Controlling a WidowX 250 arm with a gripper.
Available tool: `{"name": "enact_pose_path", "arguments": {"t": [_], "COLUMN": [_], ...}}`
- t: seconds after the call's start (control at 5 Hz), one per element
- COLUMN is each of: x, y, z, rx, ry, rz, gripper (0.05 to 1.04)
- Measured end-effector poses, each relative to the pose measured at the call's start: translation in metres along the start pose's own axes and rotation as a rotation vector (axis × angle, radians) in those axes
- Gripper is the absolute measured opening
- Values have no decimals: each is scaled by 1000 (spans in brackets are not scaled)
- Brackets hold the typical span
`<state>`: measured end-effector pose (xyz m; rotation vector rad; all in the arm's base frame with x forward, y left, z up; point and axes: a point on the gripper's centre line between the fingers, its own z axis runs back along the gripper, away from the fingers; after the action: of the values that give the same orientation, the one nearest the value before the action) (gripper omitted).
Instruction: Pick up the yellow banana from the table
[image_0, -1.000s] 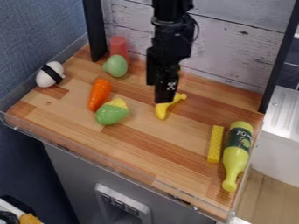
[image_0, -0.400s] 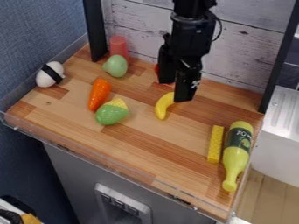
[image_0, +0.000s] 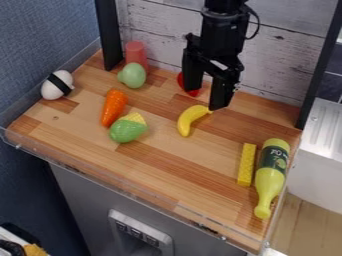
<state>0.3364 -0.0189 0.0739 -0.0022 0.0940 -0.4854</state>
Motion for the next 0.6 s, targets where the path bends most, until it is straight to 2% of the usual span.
{"name": "enact_pose_path", "arguments": {"t": [0.2, 0.6], "x": [3, 10], "y": [5, 19], "z": [-10, -37], "rx": [-1, 8], "ry": [0, -9], "rz": [-53, -262], "gripper": [999, 999]}}
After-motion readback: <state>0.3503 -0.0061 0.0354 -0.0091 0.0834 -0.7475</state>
